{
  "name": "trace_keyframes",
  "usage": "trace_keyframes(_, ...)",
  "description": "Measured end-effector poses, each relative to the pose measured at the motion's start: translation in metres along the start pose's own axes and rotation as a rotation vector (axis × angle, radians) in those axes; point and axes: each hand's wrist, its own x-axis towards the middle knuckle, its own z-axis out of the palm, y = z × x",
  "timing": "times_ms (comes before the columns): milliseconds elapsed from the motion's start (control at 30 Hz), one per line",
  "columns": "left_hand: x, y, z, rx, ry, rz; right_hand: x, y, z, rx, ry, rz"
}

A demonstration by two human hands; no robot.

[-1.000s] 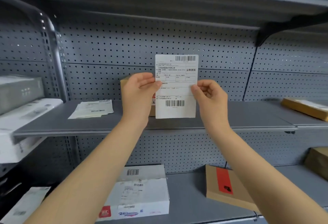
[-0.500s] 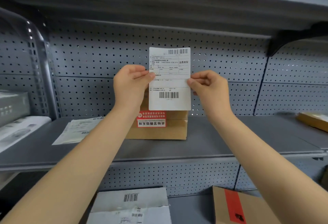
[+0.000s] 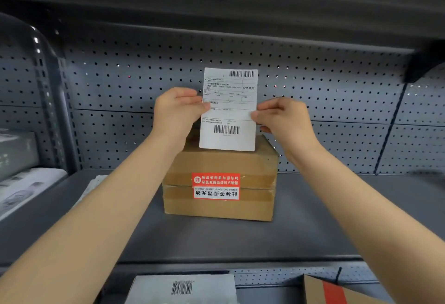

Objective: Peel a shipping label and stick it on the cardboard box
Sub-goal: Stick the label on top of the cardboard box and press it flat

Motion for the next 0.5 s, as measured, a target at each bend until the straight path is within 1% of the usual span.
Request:
trace_keyframes(167, 0.018, 0.001, -0.001, 0.007, -0.012, -0.058, 0.019, 0.002, 0.008, -0.047, -0.035, 0.051)
trace_keyframes(500, 0.035, -0.024, -0.002, 0.121, -0.046, -0.189, 0.032, 0.015, 0.017, -0.134, -0.104, 0.204)
